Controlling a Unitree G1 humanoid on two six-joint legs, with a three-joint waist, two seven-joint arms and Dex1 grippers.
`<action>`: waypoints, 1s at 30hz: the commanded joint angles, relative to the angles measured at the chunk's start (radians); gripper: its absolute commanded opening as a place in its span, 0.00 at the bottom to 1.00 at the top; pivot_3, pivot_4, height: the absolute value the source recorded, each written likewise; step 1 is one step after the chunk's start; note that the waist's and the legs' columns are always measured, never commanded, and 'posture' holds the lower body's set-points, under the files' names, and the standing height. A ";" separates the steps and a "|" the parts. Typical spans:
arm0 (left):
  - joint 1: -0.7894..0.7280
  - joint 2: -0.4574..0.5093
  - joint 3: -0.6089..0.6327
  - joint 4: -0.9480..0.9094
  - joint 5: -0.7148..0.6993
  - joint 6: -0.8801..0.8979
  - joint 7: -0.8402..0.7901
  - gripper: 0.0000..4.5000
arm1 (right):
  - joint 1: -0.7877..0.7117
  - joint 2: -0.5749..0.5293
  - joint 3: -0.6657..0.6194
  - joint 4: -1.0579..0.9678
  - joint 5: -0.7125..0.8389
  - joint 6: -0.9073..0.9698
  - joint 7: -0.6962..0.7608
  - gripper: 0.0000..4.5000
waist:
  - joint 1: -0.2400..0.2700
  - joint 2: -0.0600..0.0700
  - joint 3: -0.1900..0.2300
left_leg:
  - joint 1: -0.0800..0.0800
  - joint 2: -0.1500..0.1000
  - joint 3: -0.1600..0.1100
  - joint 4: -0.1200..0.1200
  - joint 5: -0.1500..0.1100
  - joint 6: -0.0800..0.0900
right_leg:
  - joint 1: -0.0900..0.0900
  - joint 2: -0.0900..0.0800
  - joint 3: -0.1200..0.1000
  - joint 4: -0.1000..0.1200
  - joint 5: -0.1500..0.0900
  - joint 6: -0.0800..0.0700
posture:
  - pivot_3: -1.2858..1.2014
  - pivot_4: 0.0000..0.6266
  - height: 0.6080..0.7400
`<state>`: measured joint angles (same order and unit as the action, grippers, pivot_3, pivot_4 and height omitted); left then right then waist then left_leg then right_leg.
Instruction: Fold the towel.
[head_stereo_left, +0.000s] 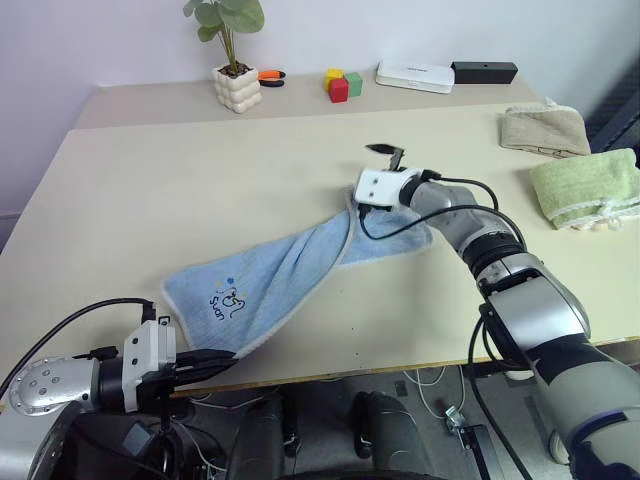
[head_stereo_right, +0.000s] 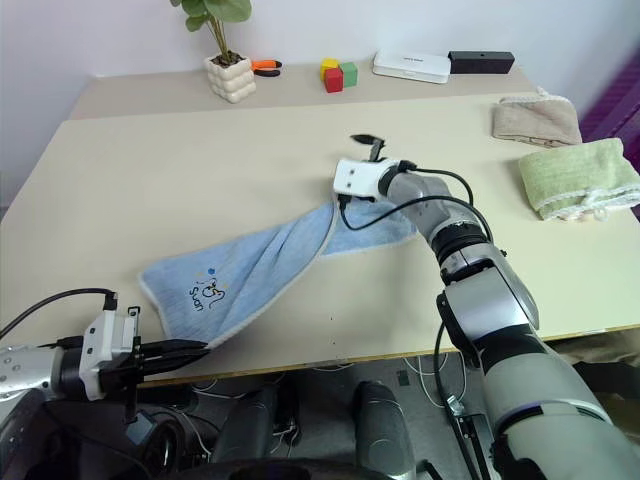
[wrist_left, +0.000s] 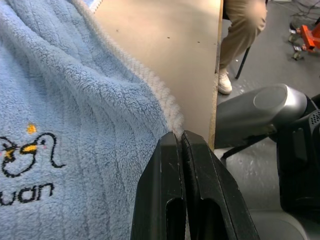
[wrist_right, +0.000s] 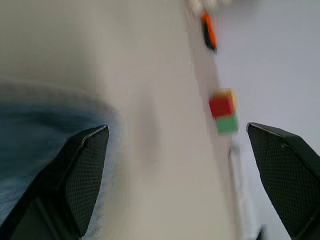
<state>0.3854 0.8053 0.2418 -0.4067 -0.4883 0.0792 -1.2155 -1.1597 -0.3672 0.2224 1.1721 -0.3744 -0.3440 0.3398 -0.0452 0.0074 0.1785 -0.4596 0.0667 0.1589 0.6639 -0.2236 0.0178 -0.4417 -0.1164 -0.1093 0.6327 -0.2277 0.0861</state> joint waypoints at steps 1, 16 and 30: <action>-0.003 -0.001 -0.007 -0.015 -0.001 -0.013 0.001 0.01 | -0.063 0.045 -0.194 -0.037 0.250 0.178 0.138 1.00 | 0.000 0.000 0.000 | 0.000 0.000 0.000 0.000 0.000 0.000 | 0.000 0.000 0.000 0.000 0.000 0.000 | 0.52 0.24 1.00; -0.030 0.003 -0.032 0.002 0.002 -0.012 -0.012 0.01 | 0.008 0.168 -0.289 -0.391 0.481 0.874 0.180 1.00 | 0.004 0.000 0.000 | 0.000 0.000 -0.001 0.000 0.000 0.000 | 0.000 0.000 0.000 0.000 0.000 0.000 | 0.52 0.24 1.00; -0.039 -0.004 -0.047 0.007 0.014 -0.017 -0.010 0.00 | 0.072 0.198 -0.199 -0.408 0.424 0.962 0.100 0.81 | 0.001 0.000 0.000 | -0.001 0.000 0.000 0.000 0.000 0.000 | -0.001 0.000 0.000 0.001 0.001 -0.001 | 0.52 0.24 1.00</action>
<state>0.3467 0.8036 0.1944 -0.3934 -0.4693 0.0773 -1.2246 -1.0790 -0.1718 0.0276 0.7987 0.0450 0.6273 0.4443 -0.0442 0.0073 0.1782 -0.4602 0.0669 0.1584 0.6634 -0.2239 0.0178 -0.4430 -0.1166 -0.1095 0.6334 -0.2271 0.0856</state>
